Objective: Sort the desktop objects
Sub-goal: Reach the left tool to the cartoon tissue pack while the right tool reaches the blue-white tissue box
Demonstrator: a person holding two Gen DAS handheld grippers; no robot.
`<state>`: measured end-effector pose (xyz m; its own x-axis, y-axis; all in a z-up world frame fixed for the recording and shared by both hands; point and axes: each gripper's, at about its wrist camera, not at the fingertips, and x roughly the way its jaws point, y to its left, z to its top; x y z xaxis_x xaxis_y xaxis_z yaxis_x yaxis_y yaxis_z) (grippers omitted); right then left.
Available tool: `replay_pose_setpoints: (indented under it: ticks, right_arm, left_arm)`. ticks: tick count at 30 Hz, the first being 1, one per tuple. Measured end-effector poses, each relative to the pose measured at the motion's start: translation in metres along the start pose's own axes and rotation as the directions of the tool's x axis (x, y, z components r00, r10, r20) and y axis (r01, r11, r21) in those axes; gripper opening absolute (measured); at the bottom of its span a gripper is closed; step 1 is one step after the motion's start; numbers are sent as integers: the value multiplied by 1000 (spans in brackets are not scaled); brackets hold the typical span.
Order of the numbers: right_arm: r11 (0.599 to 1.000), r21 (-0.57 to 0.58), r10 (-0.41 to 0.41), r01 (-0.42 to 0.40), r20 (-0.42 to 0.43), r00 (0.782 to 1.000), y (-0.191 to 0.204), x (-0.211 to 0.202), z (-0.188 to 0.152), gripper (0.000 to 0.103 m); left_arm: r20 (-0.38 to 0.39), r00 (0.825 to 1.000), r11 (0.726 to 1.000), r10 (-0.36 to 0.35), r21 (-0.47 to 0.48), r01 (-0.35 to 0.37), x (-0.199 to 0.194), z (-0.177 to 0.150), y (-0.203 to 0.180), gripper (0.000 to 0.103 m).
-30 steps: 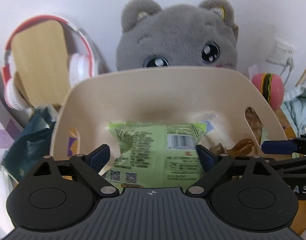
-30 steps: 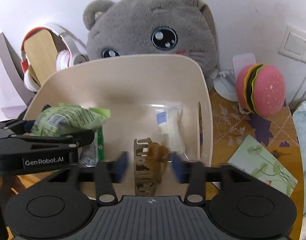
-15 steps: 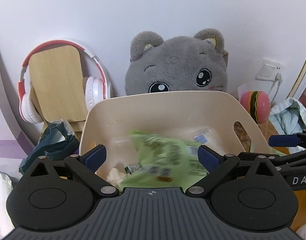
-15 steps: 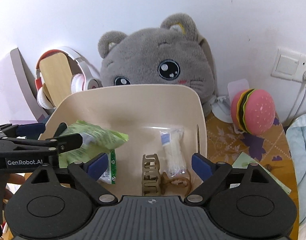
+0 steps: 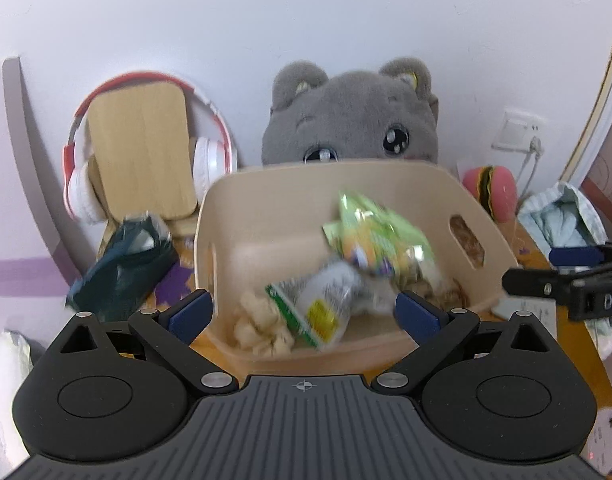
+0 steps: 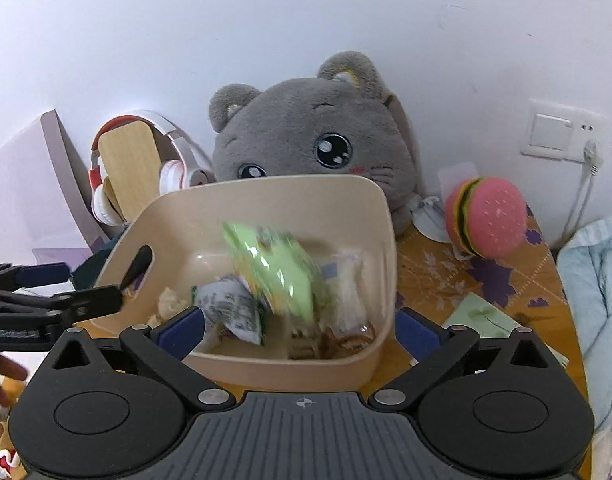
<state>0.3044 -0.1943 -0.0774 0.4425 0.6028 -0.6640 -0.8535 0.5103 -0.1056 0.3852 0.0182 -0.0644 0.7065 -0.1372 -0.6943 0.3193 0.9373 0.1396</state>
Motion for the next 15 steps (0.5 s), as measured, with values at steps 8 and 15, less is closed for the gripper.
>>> replay_pose_setpoints:
  ticks: [8, 15]
  right_arm:
    - [998, 0, -60, 60, -65, 996, -27, 0, -31, 103]
    - [994, 59, -78, 87, -135, 988, -49, 4, -59, 103]
  left_arm:
    - [-84, 996, 998, -16, -56, 11, -4, -48, 7, 100]
    - [-169, 986, 999, -5, -41, -2, 4, -81, 6, 100]
